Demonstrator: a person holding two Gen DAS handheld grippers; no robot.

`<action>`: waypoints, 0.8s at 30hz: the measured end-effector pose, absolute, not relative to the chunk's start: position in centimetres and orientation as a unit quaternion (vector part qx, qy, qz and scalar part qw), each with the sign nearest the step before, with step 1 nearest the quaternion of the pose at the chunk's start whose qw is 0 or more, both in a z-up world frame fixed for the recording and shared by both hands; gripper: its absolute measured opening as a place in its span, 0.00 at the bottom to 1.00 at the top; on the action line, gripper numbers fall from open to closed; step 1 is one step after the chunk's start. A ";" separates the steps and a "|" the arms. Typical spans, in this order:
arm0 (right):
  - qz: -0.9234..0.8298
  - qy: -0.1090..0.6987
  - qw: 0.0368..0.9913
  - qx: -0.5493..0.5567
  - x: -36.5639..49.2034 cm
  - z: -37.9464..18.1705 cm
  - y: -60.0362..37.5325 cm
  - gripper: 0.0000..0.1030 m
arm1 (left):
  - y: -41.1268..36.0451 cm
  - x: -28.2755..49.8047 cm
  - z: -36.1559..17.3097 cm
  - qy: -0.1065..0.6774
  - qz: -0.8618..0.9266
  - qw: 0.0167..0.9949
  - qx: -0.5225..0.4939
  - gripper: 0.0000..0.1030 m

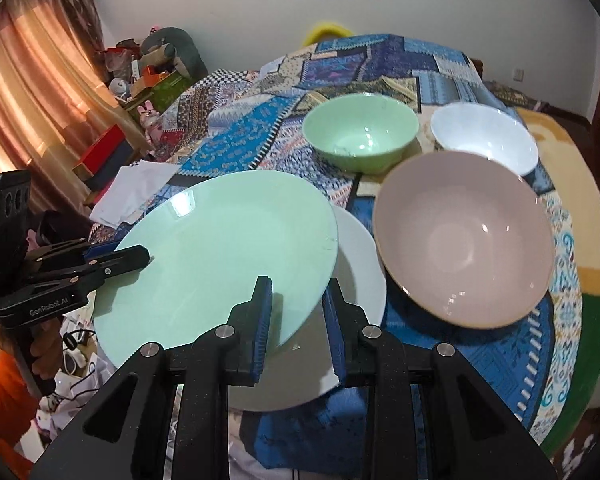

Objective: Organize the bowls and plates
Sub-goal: 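Lower the mint green plate onto the white plate and open both tools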

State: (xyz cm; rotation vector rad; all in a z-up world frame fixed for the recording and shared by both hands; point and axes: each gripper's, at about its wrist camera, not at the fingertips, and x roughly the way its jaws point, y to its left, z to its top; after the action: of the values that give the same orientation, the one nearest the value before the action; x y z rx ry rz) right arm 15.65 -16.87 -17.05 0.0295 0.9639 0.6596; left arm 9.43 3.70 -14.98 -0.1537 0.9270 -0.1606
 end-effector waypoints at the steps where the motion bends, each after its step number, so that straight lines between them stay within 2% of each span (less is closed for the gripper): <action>1: 0.311 0.458 0.833 0.016 15.6 -17.3 -17.0 0.24 | 3.5 9.5 -15.3 0.451 -0.077 0.886 -0.073 0.26; 24: 0.308 0.492 0.812 0.051 16.2 -20.3 -18.0 0.24 | 2.7 11.9 -19.2 0.493 -0.070 0.865 -0.062 0.26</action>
State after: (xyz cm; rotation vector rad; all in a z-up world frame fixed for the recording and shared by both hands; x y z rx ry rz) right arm 16.21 -17.97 -20.30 0.1080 1.0506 0.6587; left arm 11.90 2.73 -19.24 -0.1299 1.0323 -0.1459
